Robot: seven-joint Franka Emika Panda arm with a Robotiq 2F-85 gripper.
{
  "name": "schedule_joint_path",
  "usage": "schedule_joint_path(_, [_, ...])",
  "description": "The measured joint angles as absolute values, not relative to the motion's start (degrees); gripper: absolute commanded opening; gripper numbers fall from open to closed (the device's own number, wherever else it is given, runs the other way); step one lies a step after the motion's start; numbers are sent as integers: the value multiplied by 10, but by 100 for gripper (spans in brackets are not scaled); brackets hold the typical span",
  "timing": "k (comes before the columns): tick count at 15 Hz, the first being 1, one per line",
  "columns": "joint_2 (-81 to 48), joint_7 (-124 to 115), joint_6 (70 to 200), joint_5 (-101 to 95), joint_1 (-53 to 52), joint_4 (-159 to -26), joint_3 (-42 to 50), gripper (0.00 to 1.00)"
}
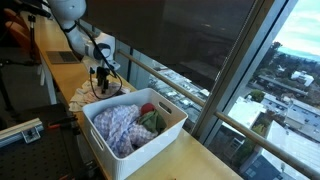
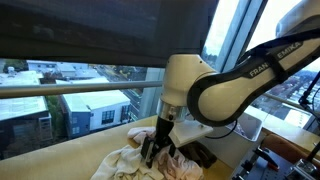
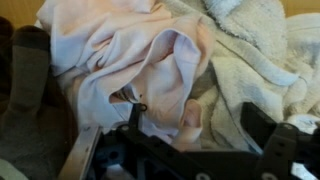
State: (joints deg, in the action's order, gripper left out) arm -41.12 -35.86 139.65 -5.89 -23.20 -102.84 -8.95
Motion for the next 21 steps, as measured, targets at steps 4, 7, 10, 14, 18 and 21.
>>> schedule_joint_path(4, [-464, -331, 1397, -48, -232, -997, -86, 100])
schedule_joint_path(7, [-495, -314, 1397, -38, -238, -975, -86, 66])
schedule_joint_path(10, [-499, -301, 1397, -27, -246, -968, -86, 43])
schedule_joint_path(14, [-494, -292, 1397, -17, -248, -969, -87, 13])
schedule_joint_path(18, [-472, -291, 1396, -15, -246, -983, -84, 0])
schedule_joint_path(21, [-437, -291, 1395, -14, -242, -1005, -79, 0])
